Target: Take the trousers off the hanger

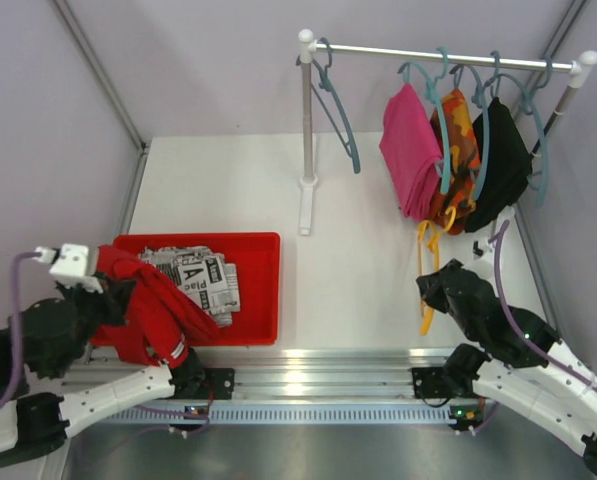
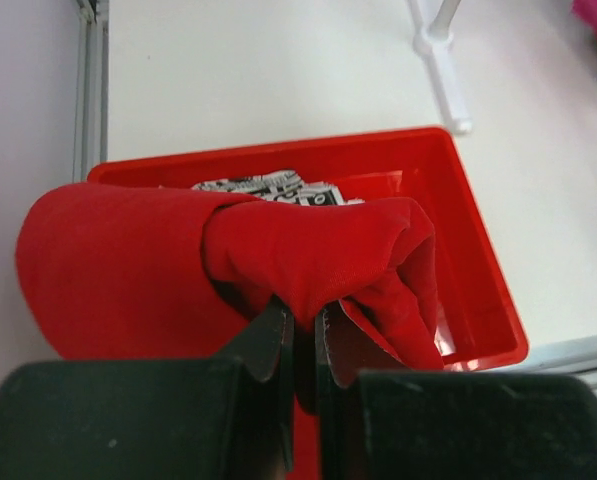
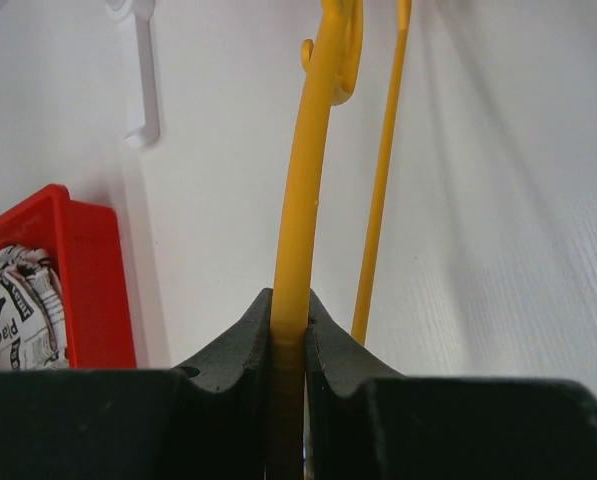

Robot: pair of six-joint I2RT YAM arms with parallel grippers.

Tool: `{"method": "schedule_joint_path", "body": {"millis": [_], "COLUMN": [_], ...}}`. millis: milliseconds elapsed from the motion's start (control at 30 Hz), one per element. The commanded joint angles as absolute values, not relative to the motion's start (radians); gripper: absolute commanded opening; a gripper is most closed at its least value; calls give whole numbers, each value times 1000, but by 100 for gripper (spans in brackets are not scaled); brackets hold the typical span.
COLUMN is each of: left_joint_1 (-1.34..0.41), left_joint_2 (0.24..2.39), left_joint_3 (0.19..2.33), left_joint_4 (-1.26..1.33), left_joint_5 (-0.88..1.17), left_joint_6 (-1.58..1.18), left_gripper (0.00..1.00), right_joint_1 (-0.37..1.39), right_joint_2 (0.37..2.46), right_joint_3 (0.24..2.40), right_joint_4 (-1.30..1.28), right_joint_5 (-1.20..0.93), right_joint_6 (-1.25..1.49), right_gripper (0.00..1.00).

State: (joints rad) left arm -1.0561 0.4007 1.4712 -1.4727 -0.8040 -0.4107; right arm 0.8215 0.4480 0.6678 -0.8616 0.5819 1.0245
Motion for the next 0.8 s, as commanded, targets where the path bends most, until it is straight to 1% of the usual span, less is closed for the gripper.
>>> {"method": "schedule_joint_path", "body": {"millis": [0,200,267,400,467,533,600,633,767], "left_joint_1": [-1060,-1060,-1060,-1057,-1019,-942,-902,-855,-770], "left_joint_2": [492,615,692,863,986,1096,1149,1191,1272], "left_joint_3": [1405,1301,1261,1227,1230,1214,1186,1169,1151], "left_joint_4": [-1352,-1276,-1261,-1284,-1304,-1269,-1166,-1129,-985], "left_joint_5": [-810,-857,-894,-1036,-1063,-1039,-1025,-984,-922], "left_joint_6": [-465,-495,-521,-638,-672,-631,-542,-517,-413], "left_gripper": [0,0,0,0,0,0,0,0,0], "right_joint_1": [821,819,819,819,821,819,819,819,819], "right_joint_2": [433,420,417,422,423,428,425,426,423], "right_joint_3": [680,686,680,672,667,666,661,660,647], "right_joint_4": [-845,-847,-835,-816,-808,-807,-796,-795,-776], "right_joint_5": [607,611,606,591,584,580,575,572,552], "right_joint_6": [1017,989,977,962,951,946,940,937,937], "right_gripper": [0,0,0,0,0,0,0,0,0]}}
